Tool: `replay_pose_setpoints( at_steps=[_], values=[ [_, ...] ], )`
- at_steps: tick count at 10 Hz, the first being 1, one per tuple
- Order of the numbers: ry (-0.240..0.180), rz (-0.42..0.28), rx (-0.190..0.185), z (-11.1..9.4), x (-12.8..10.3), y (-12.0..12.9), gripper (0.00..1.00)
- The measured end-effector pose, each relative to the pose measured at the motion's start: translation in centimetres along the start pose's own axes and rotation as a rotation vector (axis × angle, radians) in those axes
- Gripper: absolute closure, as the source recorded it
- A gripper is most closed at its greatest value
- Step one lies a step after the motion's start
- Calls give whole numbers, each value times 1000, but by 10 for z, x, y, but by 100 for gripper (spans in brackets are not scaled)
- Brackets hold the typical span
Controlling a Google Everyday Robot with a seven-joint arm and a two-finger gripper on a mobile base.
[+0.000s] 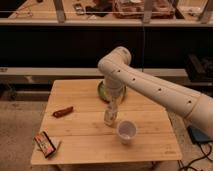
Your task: Stand the bottle upright
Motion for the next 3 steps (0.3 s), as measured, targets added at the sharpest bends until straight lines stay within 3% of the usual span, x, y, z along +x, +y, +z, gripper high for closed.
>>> replay_pose_setpoints(
  at_steps=[3],
  values=[
    [-8, 5, 2, -1, 2, 1, 94]
  ],
)
